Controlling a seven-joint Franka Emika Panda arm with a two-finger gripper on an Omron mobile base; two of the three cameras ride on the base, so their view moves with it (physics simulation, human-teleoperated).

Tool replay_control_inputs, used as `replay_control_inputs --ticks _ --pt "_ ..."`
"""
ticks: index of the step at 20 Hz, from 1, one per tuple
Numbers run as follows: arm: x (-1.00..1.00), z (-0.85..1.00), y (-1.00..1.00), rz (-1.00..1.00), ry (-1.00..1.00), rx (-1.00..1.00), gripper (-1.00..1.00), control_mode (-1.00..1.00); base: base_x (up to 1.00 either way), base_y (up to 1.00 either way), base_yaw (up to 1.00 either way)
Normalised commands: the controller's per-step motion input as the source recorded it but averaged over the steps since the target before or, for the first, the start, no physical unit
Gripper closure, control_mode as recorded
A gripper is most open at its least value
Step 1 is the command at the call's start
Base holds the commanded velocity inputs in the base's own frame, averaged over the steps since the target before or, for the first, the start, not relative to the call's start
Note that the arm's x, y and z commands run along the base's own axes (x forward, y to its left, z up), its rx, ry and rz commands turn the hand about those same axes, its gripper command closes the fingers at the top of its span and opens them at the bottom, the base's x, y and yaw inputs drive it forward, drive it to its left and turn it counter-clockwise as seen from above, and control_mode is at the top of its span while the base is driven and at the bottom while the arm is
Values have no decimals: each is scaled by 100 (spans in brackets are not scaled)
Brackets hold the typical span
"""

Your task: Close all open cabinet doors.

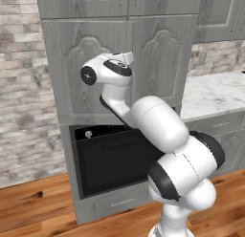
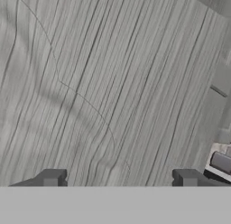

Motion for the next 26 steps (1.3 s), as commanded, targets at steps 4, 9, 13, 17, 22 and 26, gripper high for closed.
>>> replay_control_inputs --ticks 4,9,13,17,22,26 --pt "29 0 -19 0 0 0 -100 -100 0 0 0" --pt "19 0 -17 0 0 0 -100 -100 0 0 0" --pt "21 0 -16 0 0 0 -100 -100 0 0 0" --pt "37 0 -20 0 0 0 -100 -100 0 0 0" --pt "35 0 -20 0 0 0 -100 -100 0 0 0" --pt "27 0 -19 0 0 0 -100 -100 0 0 0"
